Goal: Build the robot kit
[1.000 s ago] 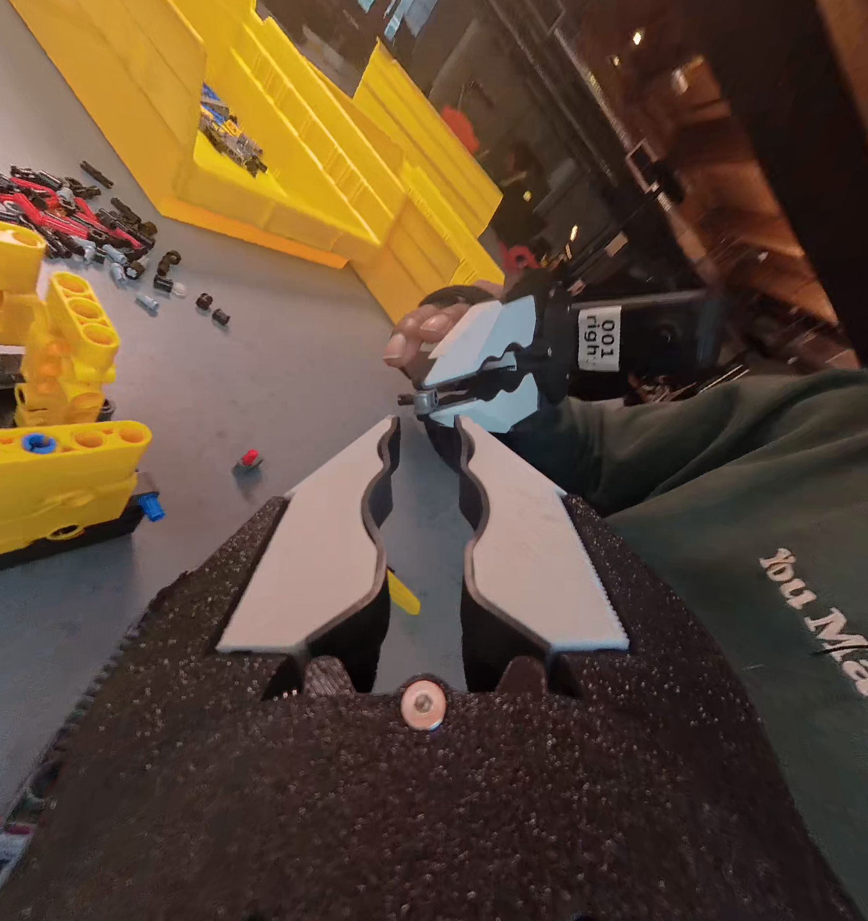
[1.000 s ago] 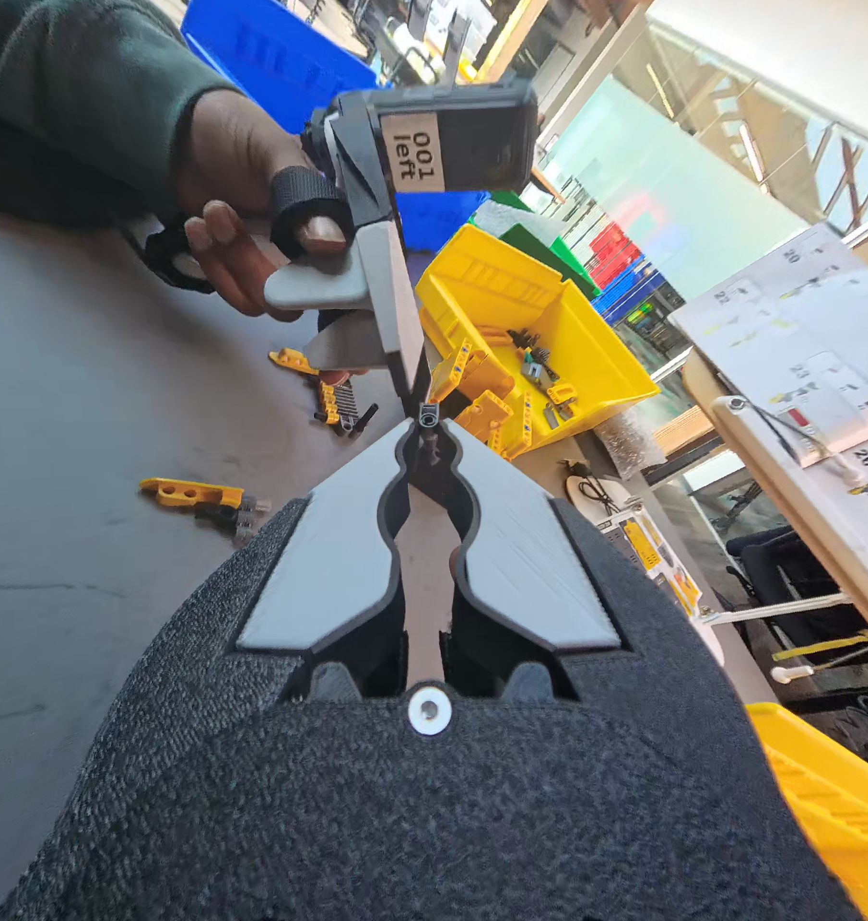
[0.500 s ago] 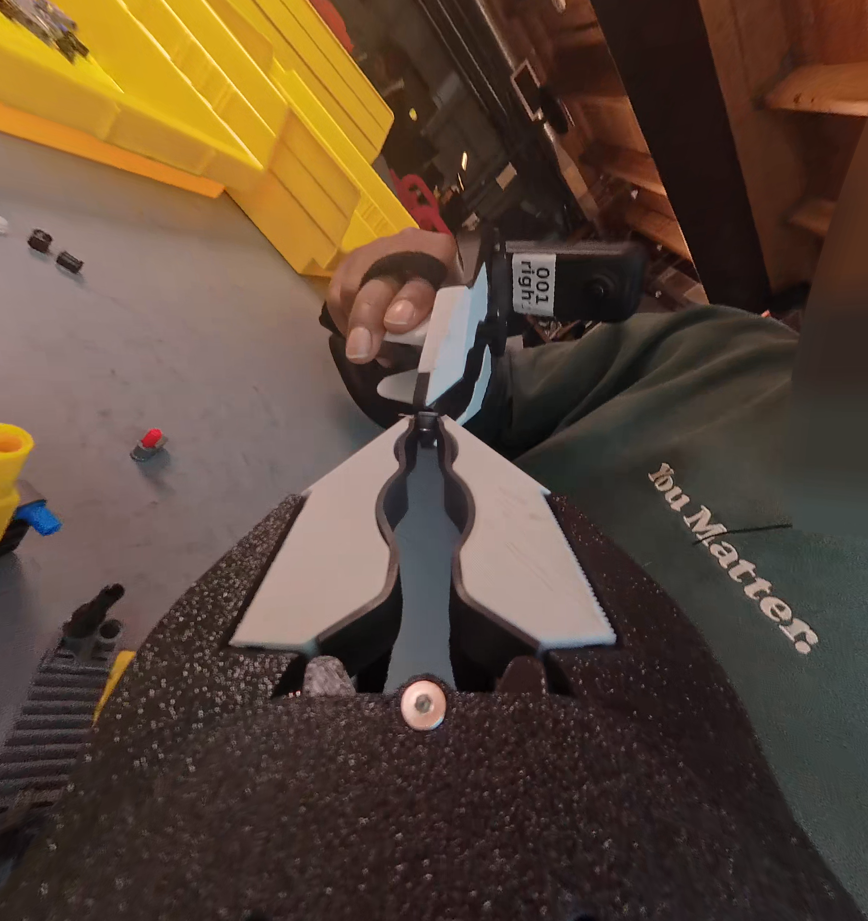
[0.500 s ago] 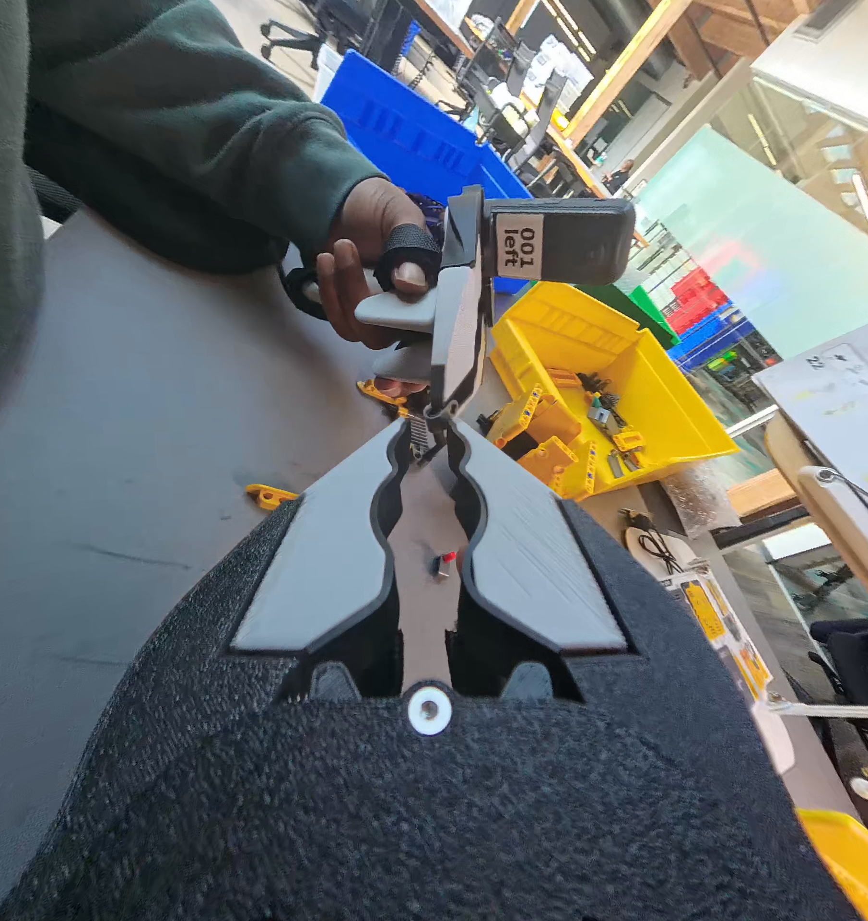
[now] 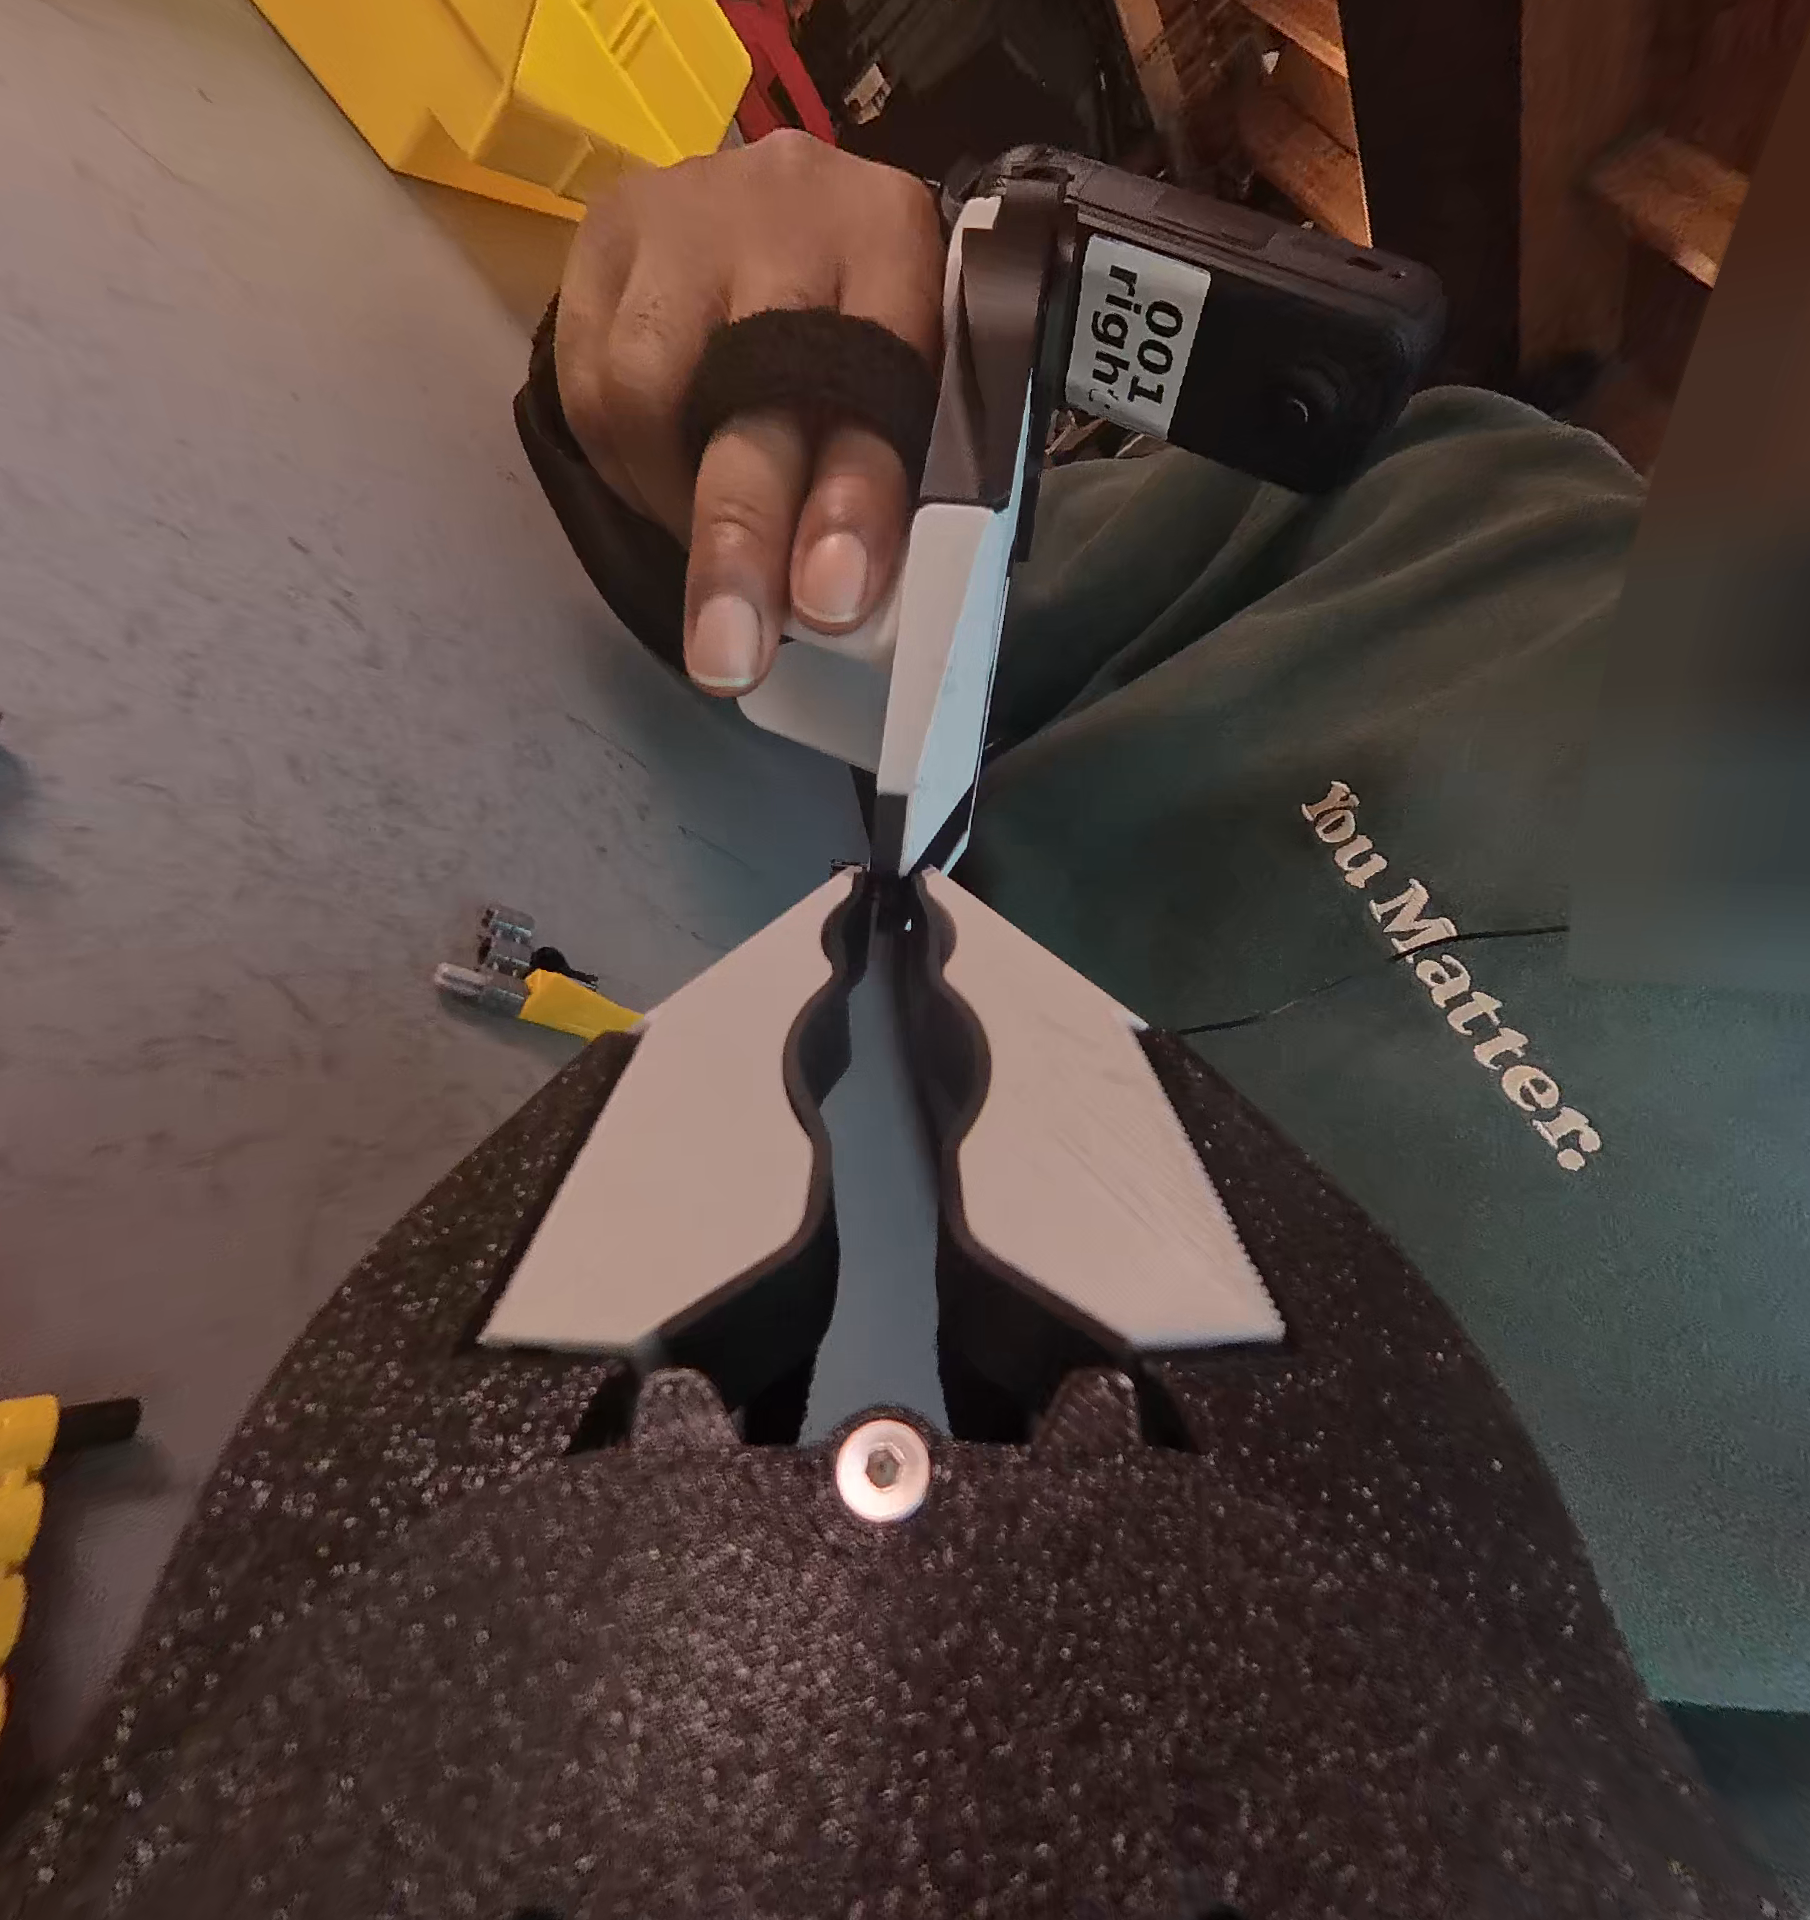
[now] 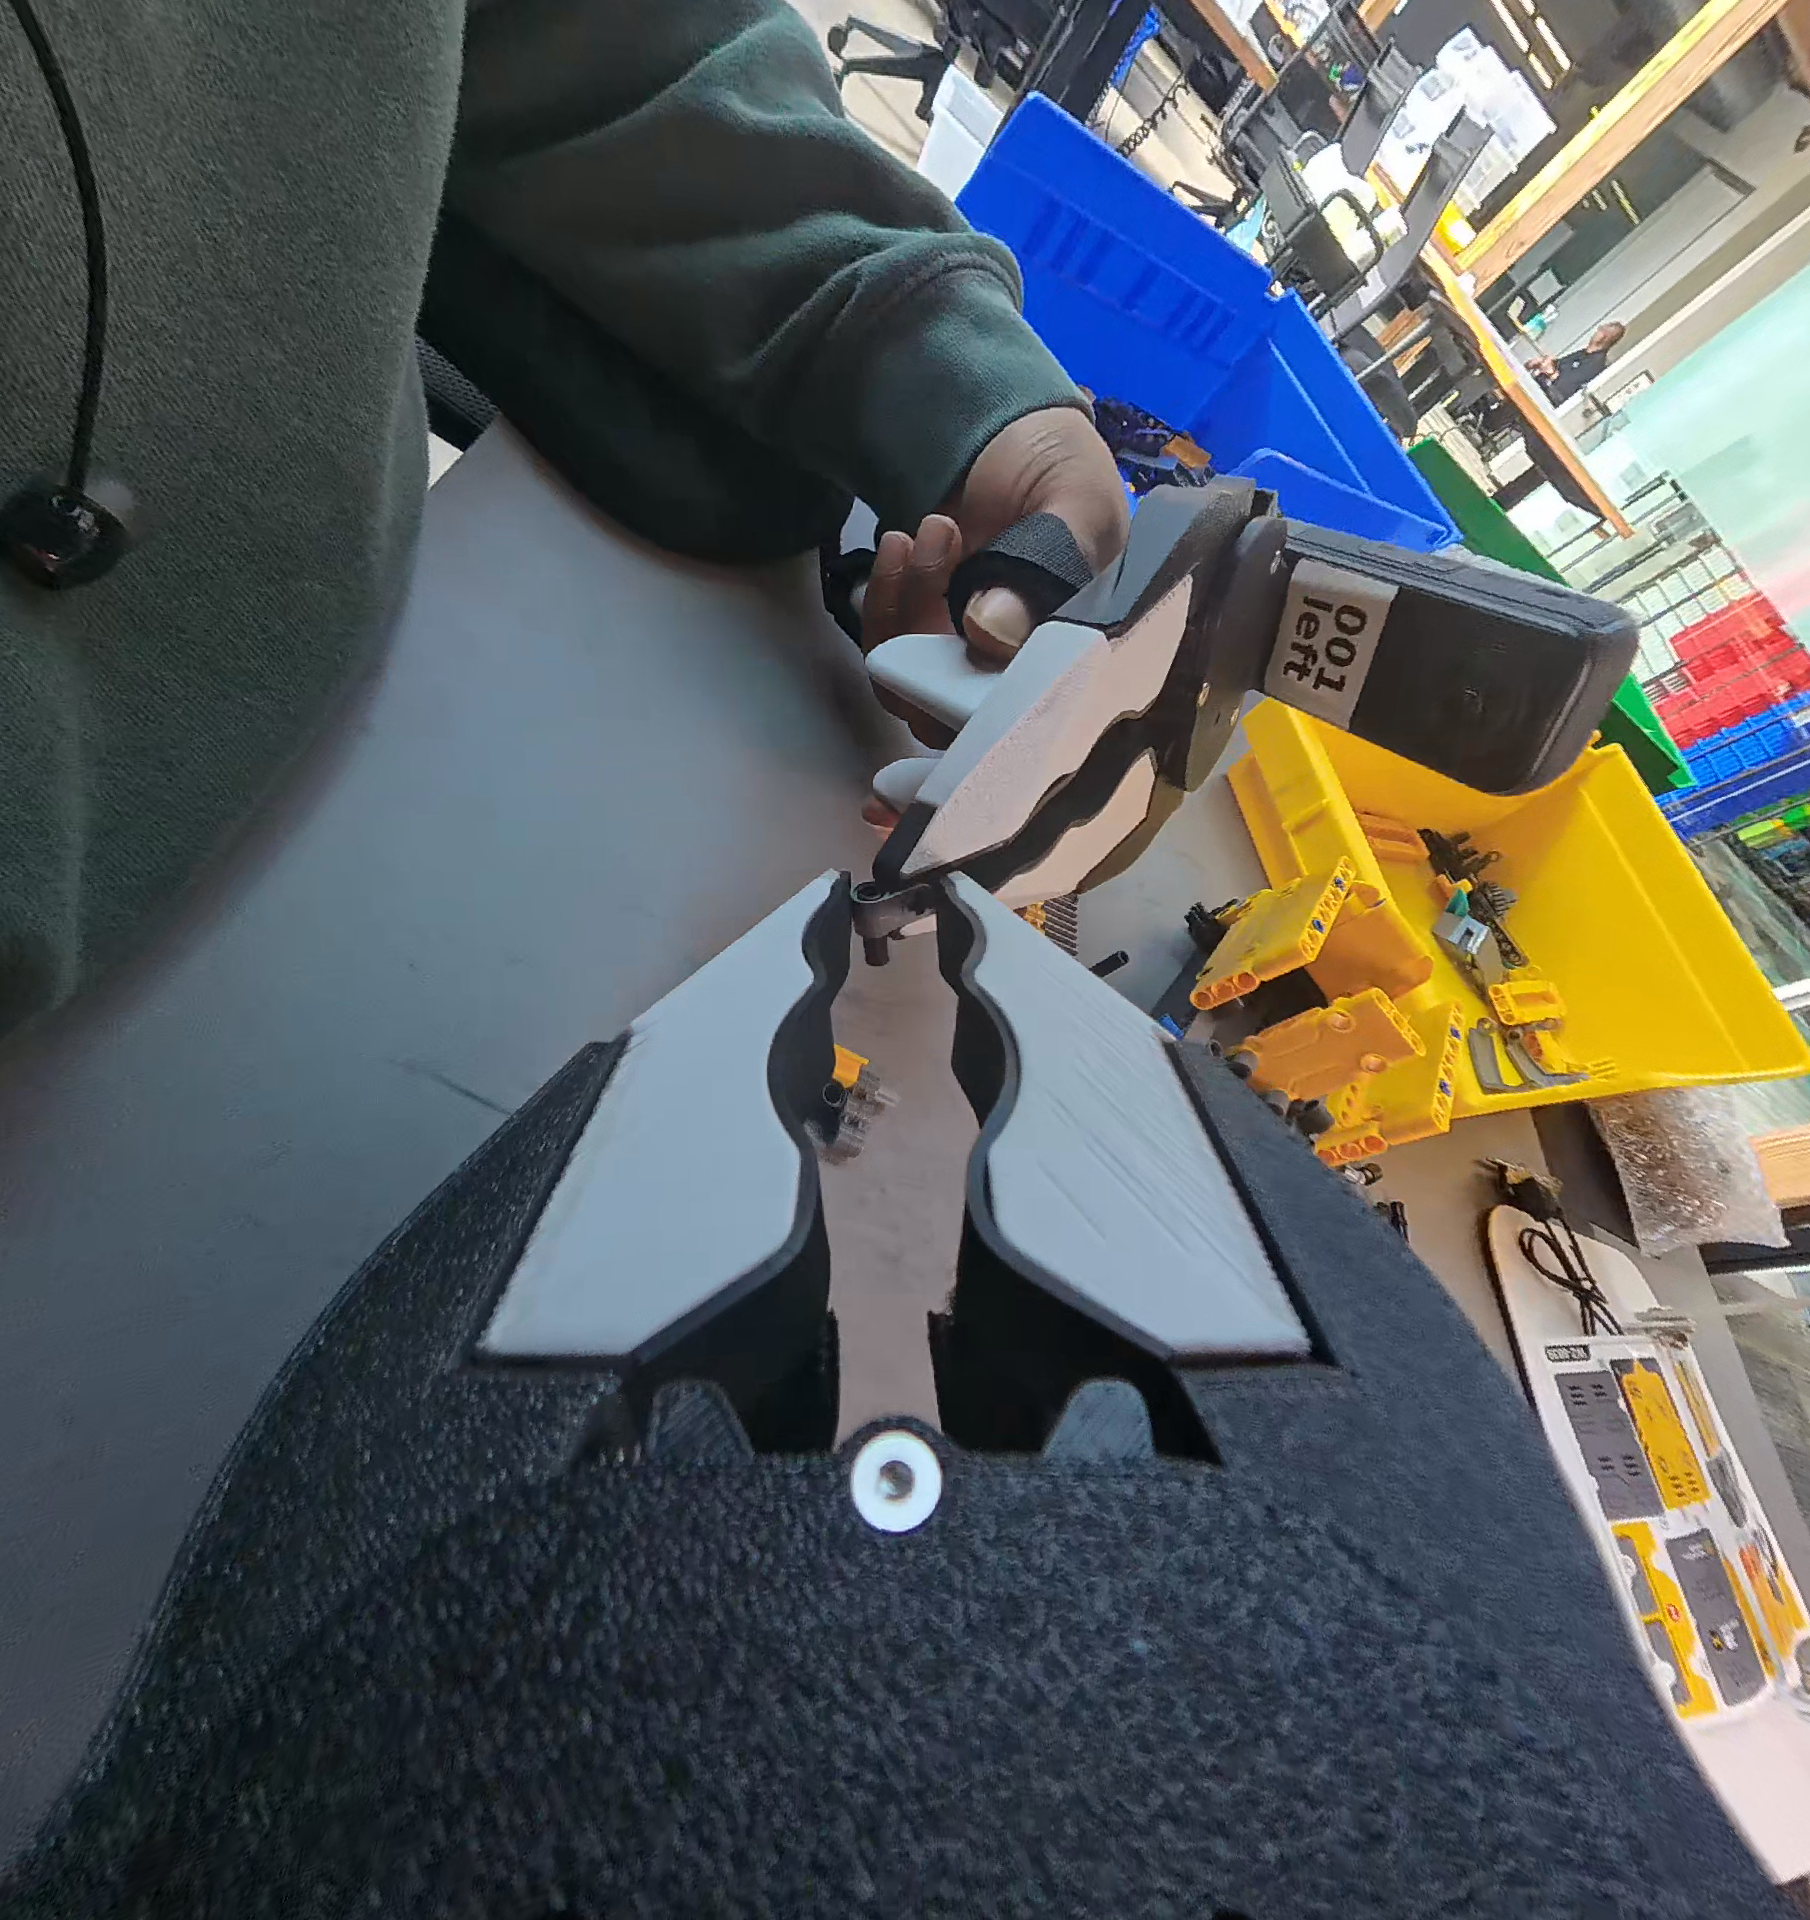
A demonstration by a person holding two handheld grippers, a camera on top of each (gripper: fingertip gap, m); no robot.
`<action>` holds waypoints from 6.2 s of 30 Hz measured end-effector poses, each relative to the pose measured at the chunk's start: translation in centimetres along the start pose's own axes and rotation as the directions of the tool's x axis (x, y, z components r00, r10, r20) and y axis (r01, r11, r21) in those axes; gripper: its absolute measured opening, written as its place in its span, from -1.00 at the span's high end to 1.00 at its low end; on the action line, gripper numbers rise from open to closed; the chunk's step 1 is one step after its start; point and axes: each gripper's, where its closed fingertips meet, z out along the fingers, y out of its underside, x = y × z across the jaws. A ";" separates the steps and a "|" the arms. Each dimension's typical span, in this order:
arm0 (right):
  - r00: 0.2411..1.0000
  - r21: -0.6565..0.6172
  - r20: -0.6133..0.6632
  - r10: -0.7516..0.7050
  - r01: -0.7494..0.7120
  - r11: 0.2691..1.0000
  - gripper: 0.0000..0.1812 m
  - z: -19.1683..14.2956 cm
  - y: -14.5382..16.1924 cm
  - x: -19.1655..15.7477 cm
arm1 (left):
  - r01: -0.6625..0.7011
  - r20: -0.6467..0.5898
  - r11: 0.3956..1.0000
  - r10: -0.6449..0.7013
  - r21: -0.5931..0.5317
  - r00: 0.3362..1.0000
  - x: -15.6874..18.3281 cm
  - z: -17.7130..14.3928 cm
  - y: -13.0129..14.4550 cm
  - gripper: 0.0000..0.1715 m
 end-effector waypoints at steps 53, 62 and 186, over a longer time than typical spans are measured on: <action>0.957 -0.180 -0.123 0.261 -0.280 0.943 0.83 -1.5 7.9 3.9 | -0.155 0.702 0.927 0.362 -0.342 0.613 -7.6 -2.5 1.5 0.90; 0.958 -0.179 -0.114 0.264 -0.281 0.943 0.83 -1.5 7.8 3.8 | -0.158 0.735 0.901 0.423 -0.404 0.530 -8.6 -2.6 1.6 0.91; 0.694 -0.124 -0.720 -0.010 -0.113 0.986 0.91 -1.2 1.5 13.4 | -0.683 0.966 0.706 0.258 -0.189 -0.002 -2.7 -9.6 -10.3 1.00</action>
